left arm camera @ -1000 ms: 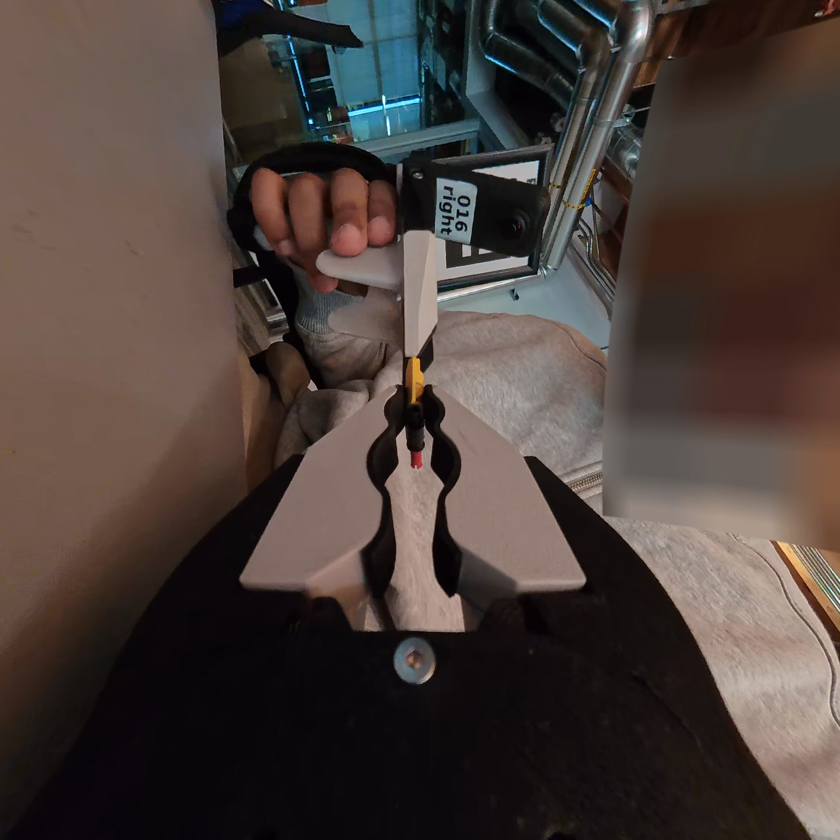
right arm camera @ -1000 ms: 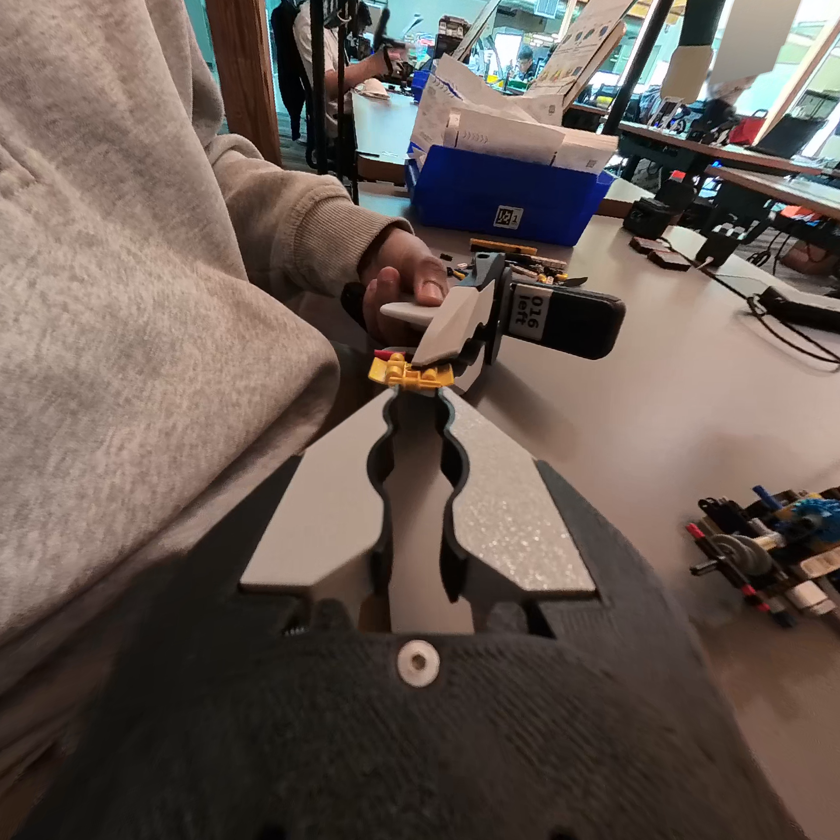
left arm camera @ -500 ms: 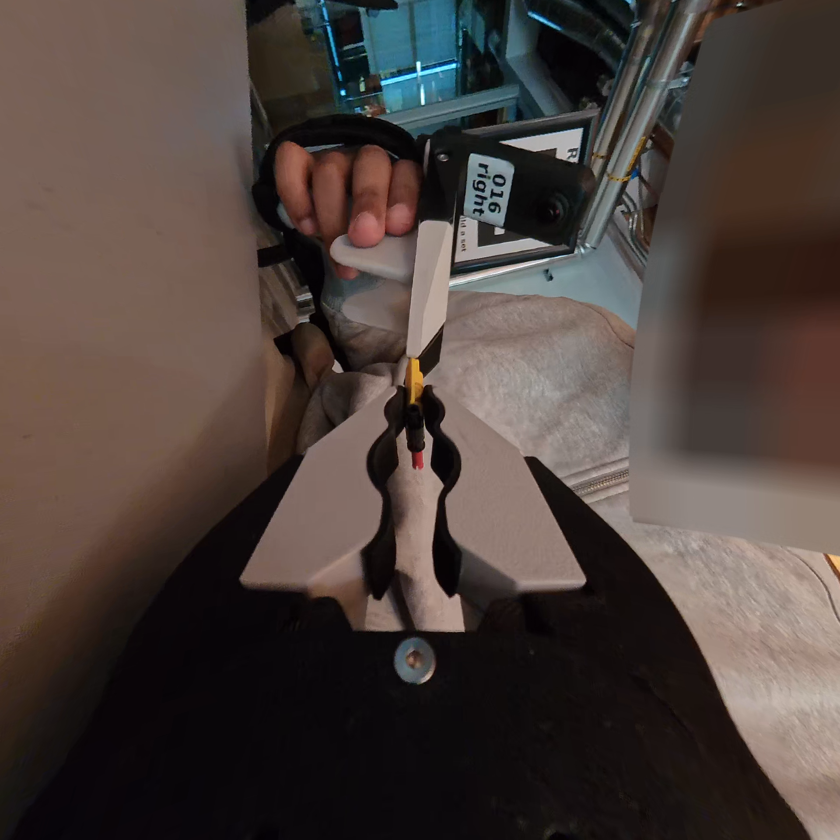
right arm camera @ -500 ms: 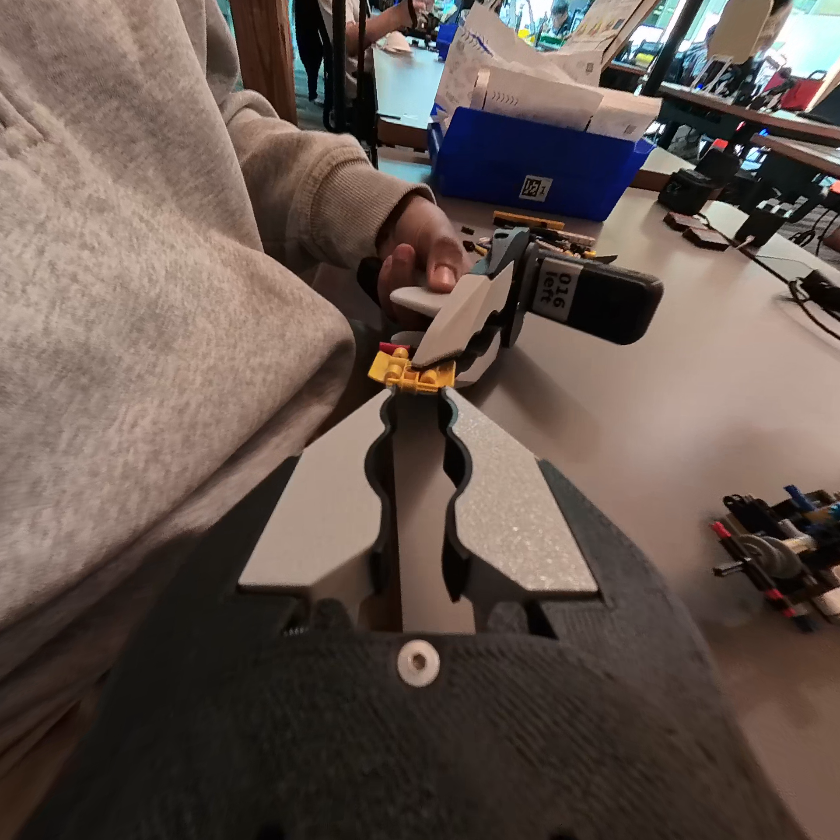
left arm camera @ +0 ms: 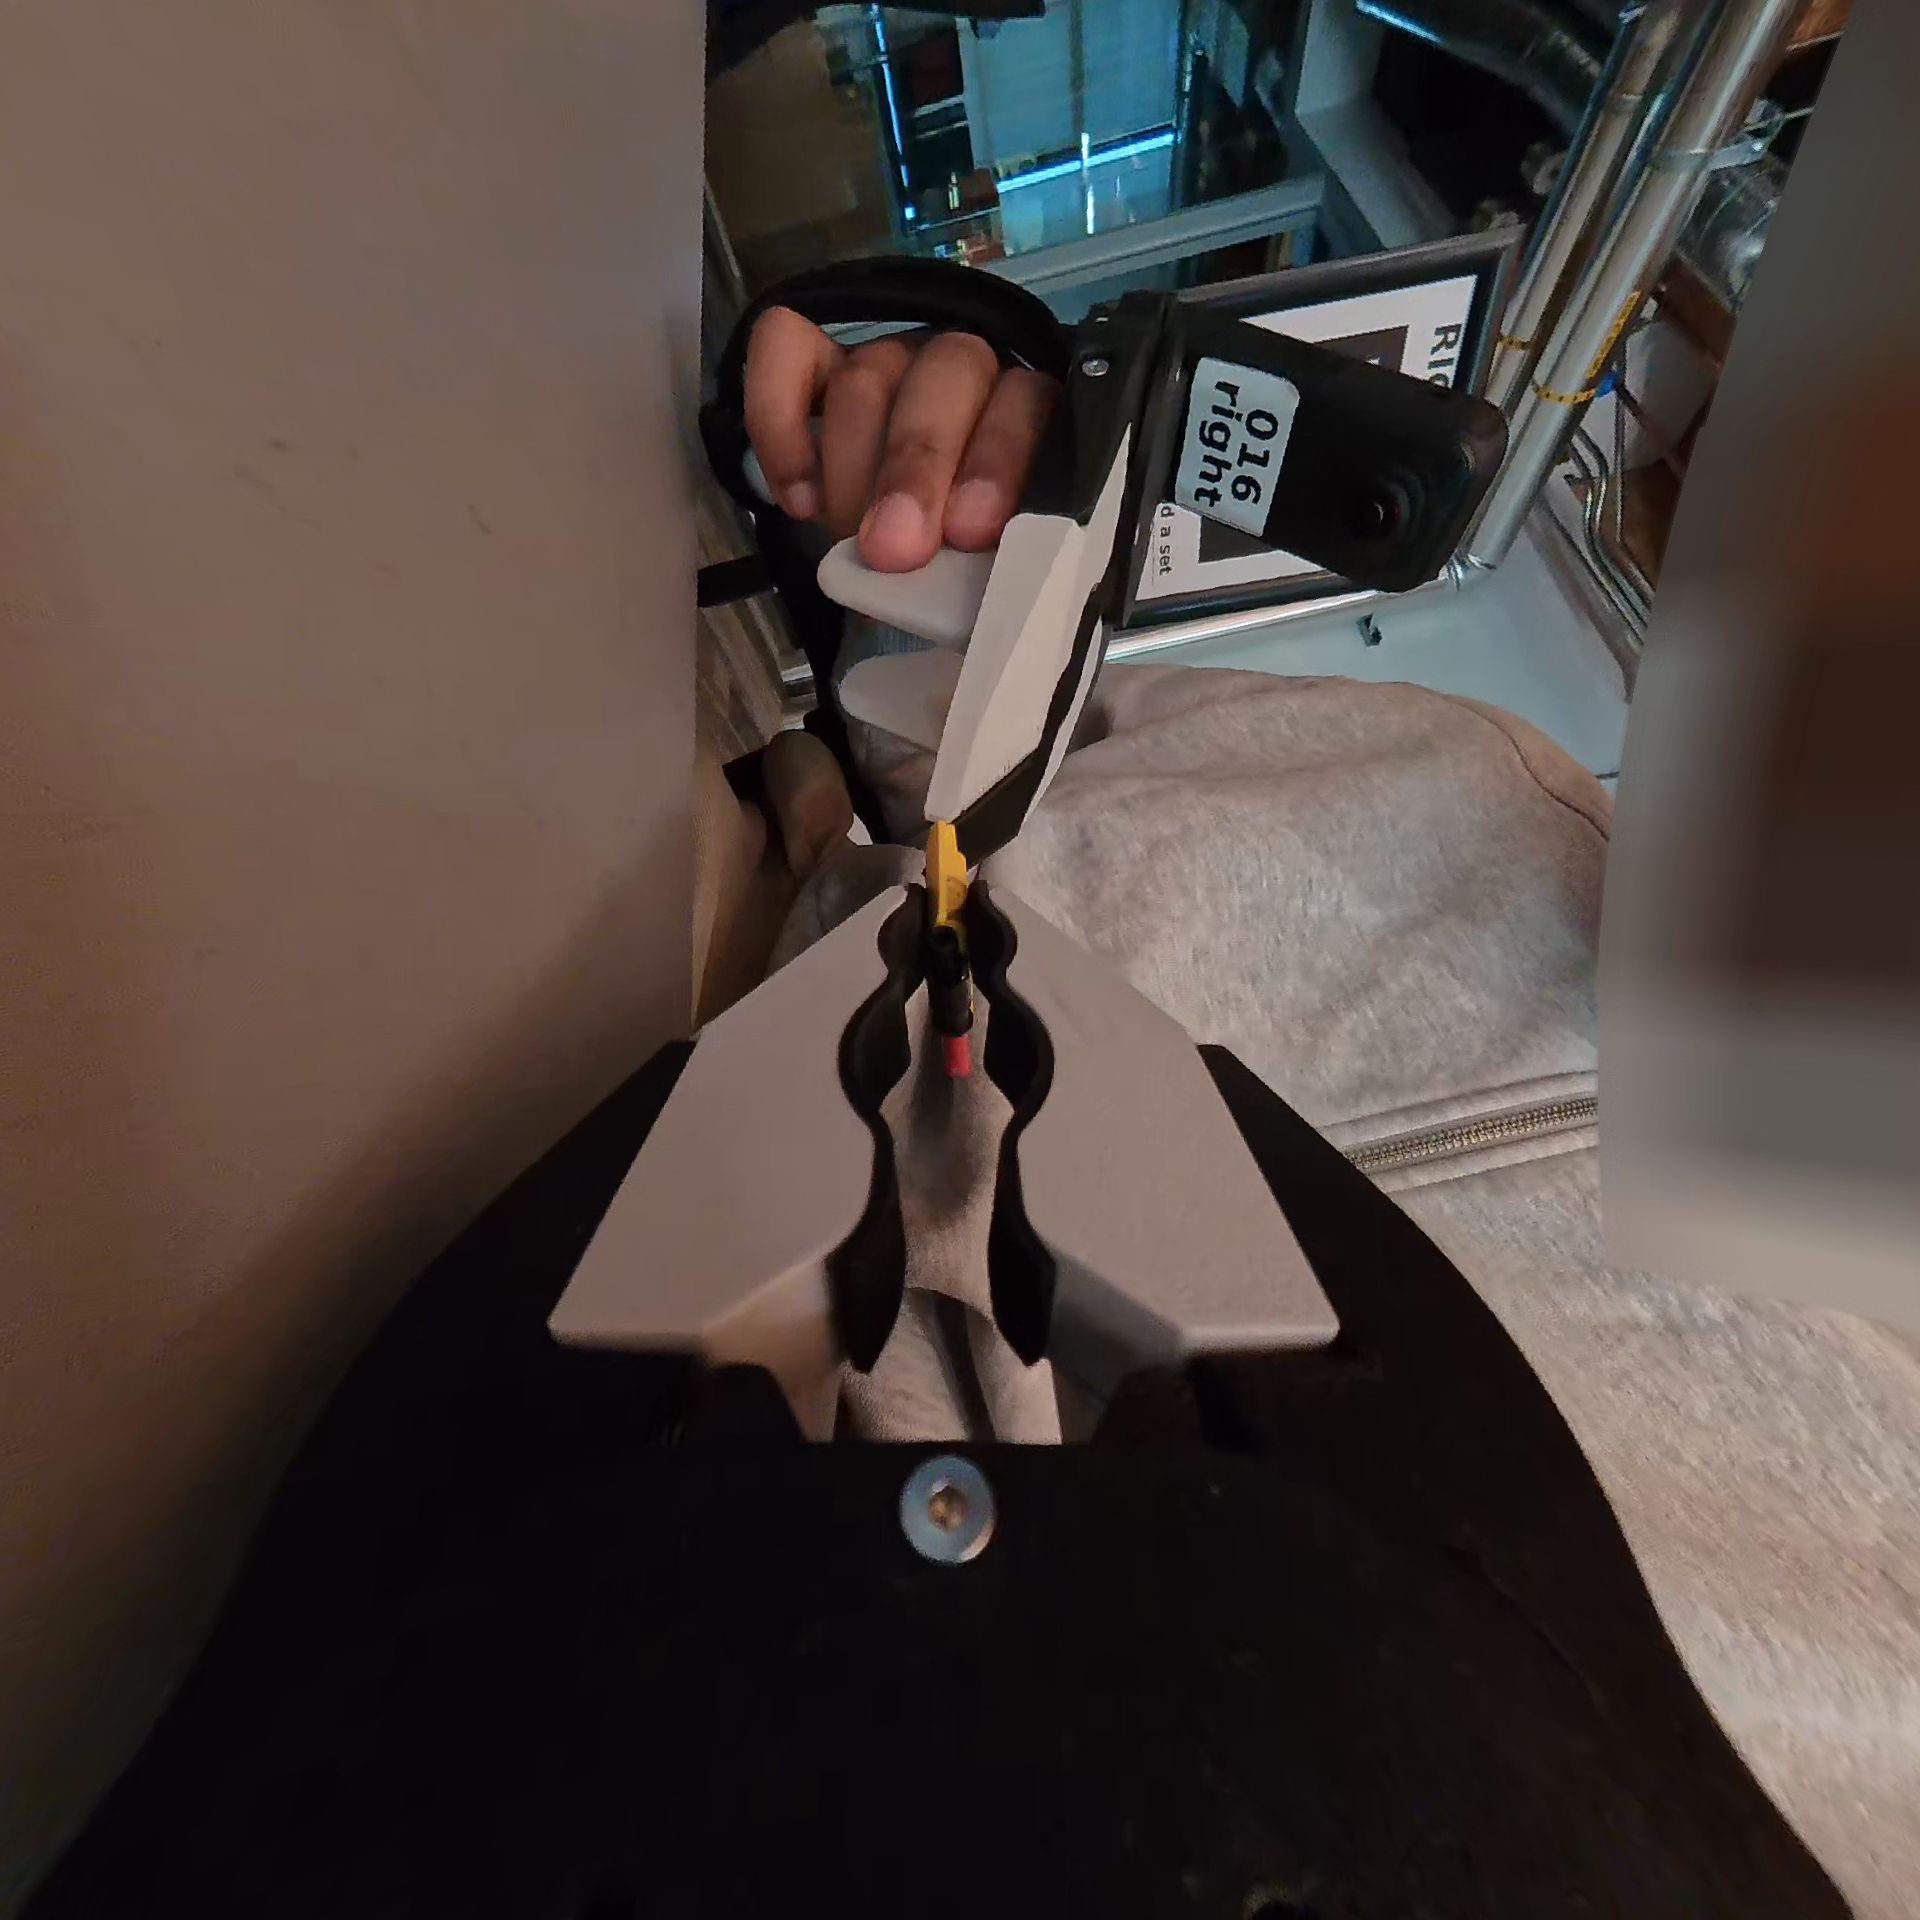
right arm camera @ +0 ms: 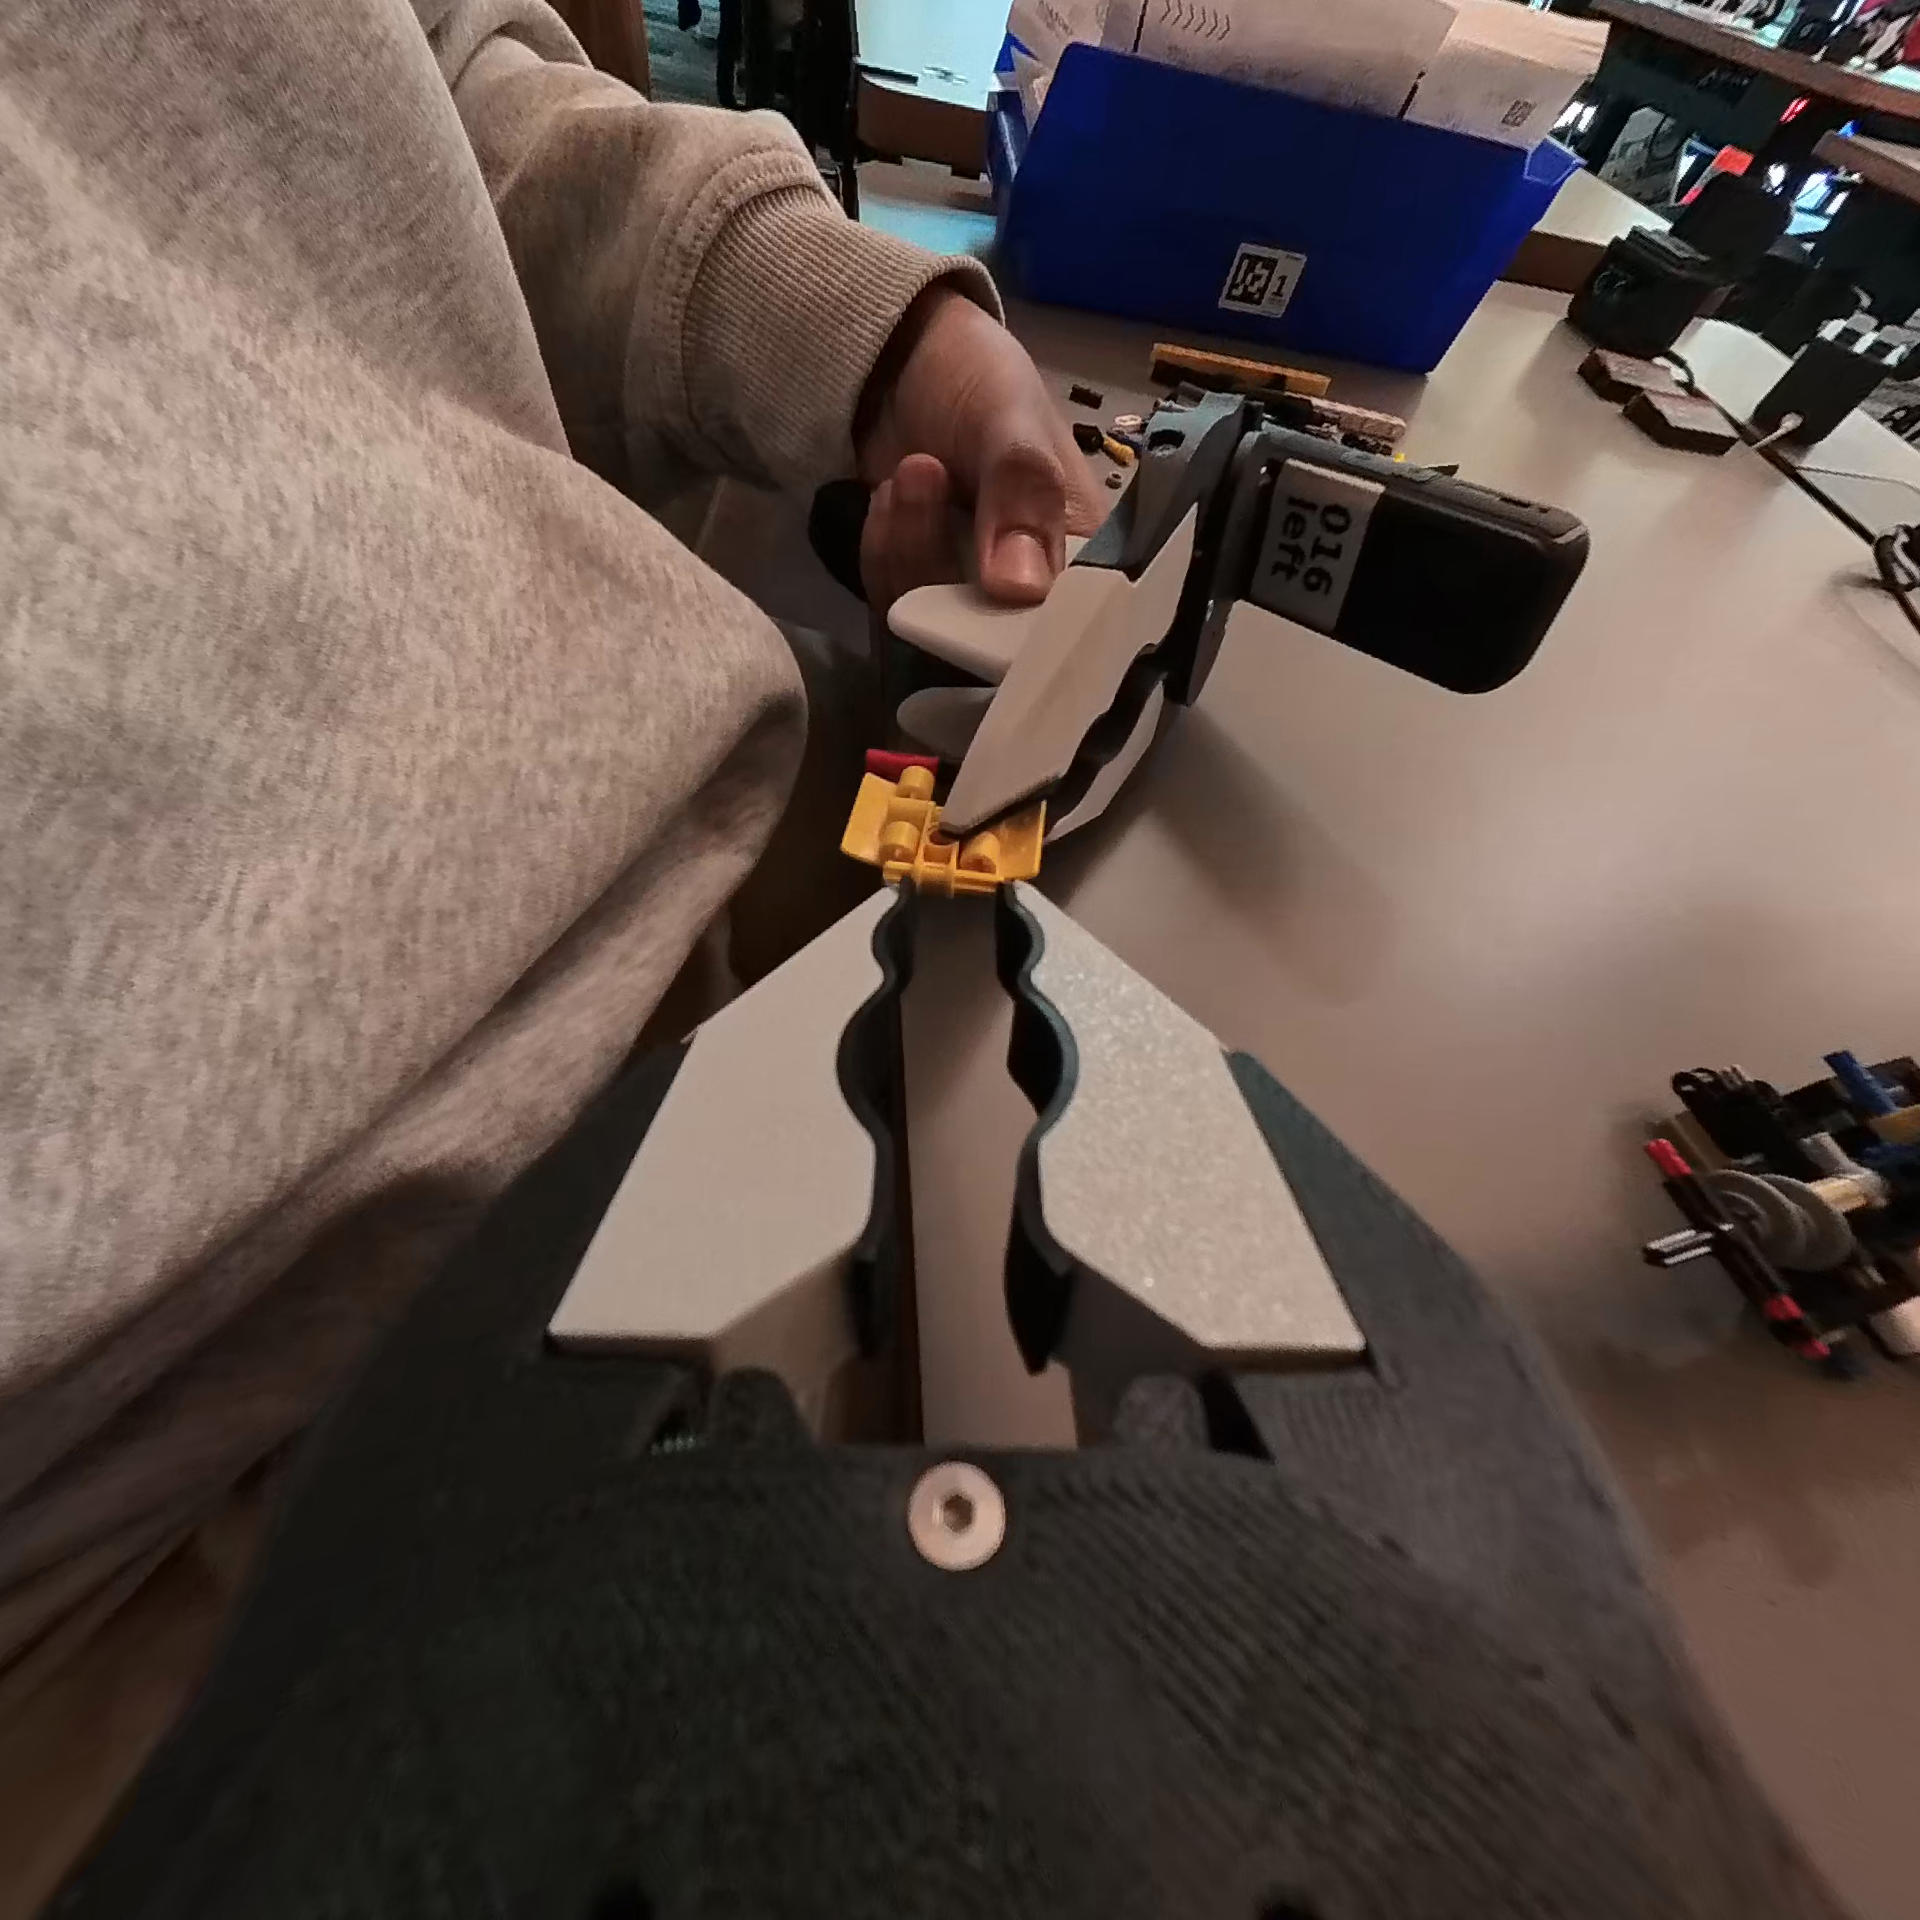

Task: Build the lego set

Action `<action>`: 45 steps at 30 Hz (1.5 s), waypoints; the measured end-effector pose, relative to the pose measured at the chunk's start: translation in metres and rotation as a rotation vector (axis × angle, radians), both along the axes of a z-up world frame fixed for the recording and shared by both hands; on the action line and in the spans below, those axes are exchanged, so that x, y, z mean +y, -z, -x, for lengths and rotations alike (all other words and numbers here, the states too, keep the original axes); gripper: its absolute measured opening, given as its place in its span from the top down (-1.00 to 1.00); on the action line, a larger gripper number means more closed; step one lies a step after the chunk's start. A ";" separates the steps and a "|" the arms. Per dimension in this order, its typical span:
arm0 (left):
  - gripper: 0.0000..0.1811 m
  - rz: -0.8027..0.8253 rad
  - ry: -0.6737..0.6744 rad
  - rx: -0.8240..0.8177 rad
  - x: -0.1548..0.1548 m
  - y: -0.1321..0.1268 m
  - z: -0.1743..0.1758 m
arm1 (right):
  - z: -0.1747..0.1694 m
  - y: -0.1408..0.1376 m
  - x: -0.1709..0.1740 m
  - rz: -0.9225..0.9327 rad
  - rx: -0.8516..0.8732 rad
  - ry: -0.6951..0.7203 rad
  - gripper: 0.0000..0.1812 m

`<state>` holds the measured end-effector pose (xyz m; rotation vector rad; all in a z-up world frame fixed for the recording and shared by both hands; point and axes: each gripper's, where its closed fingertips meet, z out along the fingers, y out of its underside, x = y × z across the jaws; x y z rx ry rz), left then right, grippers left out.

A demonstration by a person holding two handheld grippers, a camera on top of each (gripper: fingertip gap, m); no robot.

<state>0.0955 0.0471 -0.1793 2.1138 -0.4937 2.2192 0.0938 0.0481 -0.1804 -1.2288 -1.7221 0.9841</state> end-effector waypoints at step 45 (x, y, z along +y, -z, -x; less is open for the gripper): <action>0.96 0.017 -0.102 -0.032 0.019 -0.004 0.007 | 0.000 -0.003 0.022 0.040 0.042 0.122 0.59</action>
